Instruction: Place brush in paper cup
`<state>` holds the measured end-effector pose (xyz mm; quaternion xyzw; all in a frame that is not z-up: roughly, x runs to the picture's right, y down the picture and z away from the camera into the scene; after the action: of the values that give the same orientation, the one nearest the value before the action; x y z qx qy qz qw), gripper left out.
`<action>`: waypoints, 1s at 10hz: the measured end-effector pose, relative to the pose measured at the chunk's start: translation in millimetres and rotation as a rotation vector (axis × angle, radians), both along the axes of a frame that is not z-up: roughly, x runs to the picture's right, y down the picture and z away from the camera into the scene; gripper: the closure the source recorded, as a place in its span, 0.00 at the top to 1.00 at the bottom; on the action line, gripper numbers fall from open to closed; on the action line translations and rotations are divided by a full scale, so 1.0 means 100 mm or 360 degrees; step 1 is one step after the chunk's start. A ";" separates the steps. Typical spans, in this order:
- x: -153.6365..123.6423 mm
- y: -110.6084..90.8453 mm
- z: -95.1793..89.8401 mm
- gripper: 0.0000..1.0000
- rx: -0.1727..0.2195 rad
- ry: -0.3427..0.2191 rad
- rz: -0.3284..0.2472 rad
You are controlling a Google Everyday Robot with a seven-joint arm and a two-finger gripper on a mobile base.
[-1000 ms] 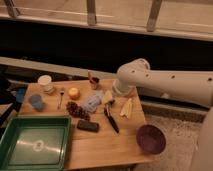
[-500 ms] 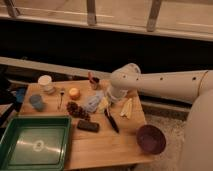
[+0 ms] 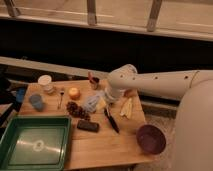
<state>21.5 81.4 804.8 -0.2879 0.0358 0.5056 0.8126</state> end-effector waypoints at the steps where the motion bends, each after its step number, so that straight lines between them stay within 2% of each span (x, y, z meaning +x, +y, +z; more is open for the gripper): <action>1: -0.06 0.02 0.08 0.80 -0.0013 -0.0003 -0.0013; 7: -0.19 0.48 0.66 0.80 -0.0203 0.0004 -0.0017; 9: -0.20 0.52 0.72 0.80 -0.0229 0.0014 -0.0007; 10: -0.22 0.54 0.73 0.77 -0.0244 0.0028 -0.0011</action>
<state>0.0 135.4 877.9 -0.3447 0.0825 0.5011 0.7895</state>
